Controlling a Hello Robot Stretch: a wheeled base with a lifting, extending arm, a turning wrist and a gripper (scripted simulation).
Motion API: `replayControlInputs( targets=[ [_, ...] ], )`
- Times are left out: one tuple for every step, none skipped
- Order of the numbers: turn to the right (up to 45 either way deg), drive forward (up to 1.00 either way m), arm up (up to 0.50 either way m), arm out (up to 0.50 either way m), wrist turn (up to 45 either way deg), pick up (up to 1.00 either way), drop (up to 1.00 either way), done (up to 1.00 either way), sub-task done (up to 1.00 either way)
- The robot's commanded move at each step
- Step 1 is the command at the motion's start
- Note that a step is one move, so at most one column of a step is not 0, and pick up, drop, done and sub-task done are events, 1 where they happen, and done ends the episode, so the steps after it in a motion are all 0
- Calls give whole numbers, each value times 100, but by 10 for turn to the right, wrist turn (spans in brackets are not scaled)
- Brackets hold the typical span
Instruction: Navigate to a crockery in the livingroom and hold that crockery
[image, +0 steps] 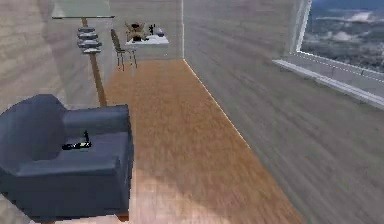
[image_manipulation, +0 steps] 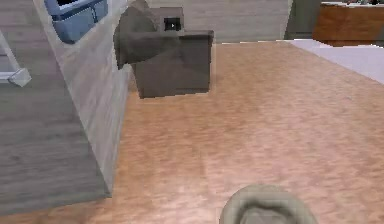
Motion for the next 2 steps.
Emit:
replayControlInputs(
  targets=[
    [0,100,0,0,0,0,0,0,0],
    [-30,0,0,0,0,0,0,0,0]
  ],
)
